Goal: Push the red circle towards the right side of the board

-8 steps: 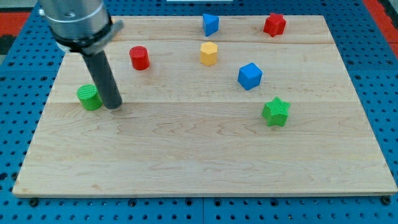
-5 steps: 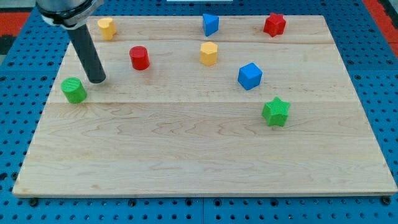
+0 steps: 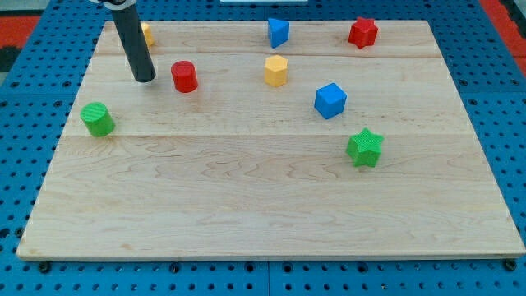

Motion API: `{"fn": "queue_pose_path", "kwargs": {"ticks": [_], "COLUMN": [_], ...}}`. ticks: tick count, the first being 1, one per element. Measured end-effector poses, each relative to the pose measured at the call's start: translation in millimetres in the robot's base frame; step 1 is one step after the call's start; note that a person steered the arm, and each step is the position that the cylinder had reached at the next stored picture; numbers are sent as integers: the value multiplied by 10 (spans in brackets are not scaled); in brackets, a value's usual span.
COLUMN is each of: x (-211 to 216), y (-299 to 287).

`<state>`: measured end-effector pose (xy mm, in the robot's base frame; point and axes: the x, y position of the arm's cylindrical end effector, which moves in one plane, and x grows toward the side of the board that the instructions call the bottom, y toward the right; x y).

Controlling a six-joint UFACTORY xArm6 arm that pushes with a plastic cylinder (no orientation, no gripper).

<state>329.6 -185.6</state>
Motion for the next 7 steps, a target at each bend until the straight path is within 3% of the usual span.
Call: {"fn": "queue_pose_path", "kwargs": {"ticks": [1, 6, 7], "x": [0, 18, -92], "y": [41, 2178, 1875]}}
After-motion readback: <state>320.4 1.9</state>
